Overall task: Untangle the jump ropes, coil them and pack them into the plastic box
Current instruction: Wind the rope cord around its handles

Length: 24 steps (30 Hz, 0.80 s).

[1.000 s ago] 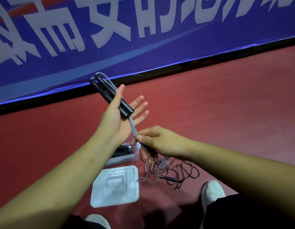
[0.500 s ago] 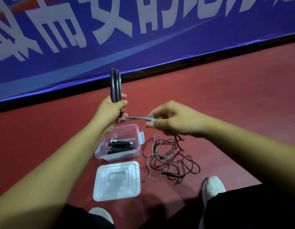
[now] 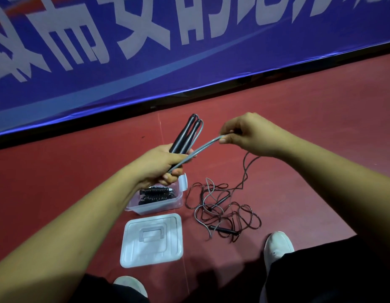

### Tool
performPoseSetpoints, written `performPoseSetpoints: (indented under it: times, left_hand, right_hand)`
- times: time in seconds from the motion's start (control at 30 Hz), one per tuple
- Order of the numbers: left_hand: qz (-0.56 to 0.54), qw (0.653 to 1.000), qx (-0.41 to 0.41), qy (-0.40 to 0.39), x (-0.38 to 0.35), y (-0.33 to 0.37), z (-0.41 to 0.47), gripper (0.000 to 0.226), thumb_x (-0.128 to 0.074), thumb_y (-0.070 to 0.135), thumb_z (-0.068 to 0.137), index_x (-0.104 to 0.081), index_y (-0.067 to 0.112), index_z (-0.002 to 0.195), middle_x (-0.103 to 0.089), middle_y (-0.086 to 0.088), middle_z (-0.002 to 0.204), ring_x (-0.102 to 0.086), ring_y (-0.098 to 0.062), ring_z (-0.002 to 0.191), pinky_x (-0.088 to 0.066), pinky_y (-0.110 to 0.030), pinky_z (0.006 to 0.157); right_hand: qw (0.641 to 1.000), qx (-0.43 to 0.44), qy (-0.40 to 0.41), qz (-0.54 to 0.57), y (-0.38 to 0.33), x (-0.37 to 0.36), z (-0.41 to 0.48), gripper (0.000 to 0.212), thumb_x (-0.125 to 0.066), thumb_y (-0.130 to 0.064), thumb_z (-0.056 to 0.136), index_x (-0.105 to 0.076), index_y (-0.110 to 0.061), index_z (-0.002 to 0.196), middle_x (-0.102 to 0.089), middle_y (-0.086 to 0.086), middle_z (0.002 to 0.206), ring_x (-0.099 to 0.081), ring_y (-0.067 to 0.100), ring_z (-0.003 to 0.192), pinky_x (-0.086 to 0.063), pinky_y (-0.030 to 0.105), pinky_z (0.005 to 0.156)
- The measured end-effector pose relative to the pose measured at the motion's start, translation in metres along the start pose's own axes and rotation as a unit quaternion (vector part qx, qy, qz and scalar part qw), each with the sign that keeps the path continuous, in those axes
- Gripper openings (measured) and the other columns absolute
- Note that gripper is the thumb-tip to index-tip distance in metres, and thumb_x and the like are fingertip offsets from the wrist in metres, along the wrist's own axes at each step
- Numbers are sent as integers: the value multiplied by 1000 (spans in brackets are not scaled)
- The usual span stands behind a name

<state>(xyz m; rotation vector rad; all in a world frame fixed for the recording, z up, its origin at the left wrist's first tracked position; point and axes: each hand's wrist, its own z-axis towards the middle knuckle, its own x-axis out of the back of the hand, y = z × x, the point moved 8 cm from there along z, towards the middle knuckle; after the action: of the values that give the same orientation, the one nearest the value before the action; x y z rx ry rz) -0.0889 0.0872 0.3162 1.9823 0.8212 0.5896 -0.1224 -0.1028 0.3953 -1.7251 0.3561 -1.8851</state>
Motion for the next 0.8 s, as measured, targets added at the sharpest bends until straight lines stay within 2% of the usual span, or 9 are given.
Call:
performPoseSetpoints:
  times: [0.07, 0.17, 0.23, 0.33, 0.47, 0.57, 0.67, 0.73, 0.8]
  left_hand:
    - [-4, 1000, 6, 4, 6, -3, 0, 25, -56, 33, 99, -56, 17, 118, -33, 0, 55, -23, -9, 43, -17, -15, 38]
    - [42, 999, 9, -6, 9, -6, -3, 46, -58, 52, 89, -55, 17, 117, -30, 1, 57, -24, -10, 44, -20, -16, 38]
    - [130, 991, -13, -18, 6, -5, -4, 48, -67, 47, 86, -54, 10, 114, -34, 1, 54, -27, -12, 43, -24, -19, 39]
    - [224, 974, -7, -30, -1, -12, -2, 33, -70, 37, 89, -57, 11, 106, -42, 1, 54, -34, -15, 44, -28, -21, 44]
    - [297, 954, 16, -50, -12, -20, -5, 23, -62, 32, 96, -53, 11, 92, -49, -1, 55, -40, -13, 40, -33, -20, 39]
    - [378, 923, 7, -76, -26, -26, -7, 26, -62, 36, 95, -54, 12, 89, -55, -4, 61, -45, -16, 44, -38, -24, 44]
    - [437, 893, -33, -100, -41, -27, -11, 32, -62, 46, 93, -55, 16, 86, -62, -4, 66, -52, -17, 54, -46, -31, 56]
    - [422, 896, -65, -123, -56, -22, -15, 23, -62, 44, 94, -55, 23, 86, -62, 4, 67, -52, -11, 57, -45, -27, 58]
    - [428, 890, -106, -113, -69, -12, -20, 17, -61, 39, 96, -50, 33, 84, -57, 24, 62, -49, 4, 55, -37, -11, 57]
  right_hand:
    - [1000, -15, -19, -17, 12, -3, 1, 12, -66, -27, 93, -73, -17, 92, -59, -7, 65, -51, 5, 60, -37, 28, 59]
    - [998, -34, -30, -39, 27, -1, -1, 14, -62, -23, 95, -73, -16, 89, -58, -8, 62, -50, 3, 58, -34, 28, 58]
    - [998, -23, -26, -51, 27, 1, -1, 16, -62, -25, 95, -74, -15, 89, -56, -9, 60, -49, 4, 57, -35, 25, 55]
    - [997, 11, -3, -76, 16, 8, 1, 16, -64, -27, 94, -74, -15, 91, -58, -5, 61, -51, 12, 58, -33, 30, 57]
    - [995, 52, 16, -90, 7, 9, -2, 16, -64, -32, 93, -75, -20, 95, -71, 2, 82, -63, 25, 77, -51, 39, 68]
    - [993, 65, 22, -94, 7, 2, -6, 13, -64, -33, 93, -74, -25, 95, -71, -3, 89, -64, 27, 84, -54, 45, 71]
    - [994, 61, 31, -85, 12, -2, -9, 13, -65, -31, 92, -75, -24, 95, -72, -3, 90, -65, 26, 86, -54, 45, 72]
    - [996, 53, 38, -60, 19, -4, -12, 13, -66, -29, 92, -76, -20, 95, -73, -1, 90, -66, 24, 85, -53, 40, 74]
    - [999, 27, 34, -18, 28, -8, -16, 12, -67, -26, 92, -76, -18, 93, -72, -2, 83, -65, 18, 79, -50, 34, 71]
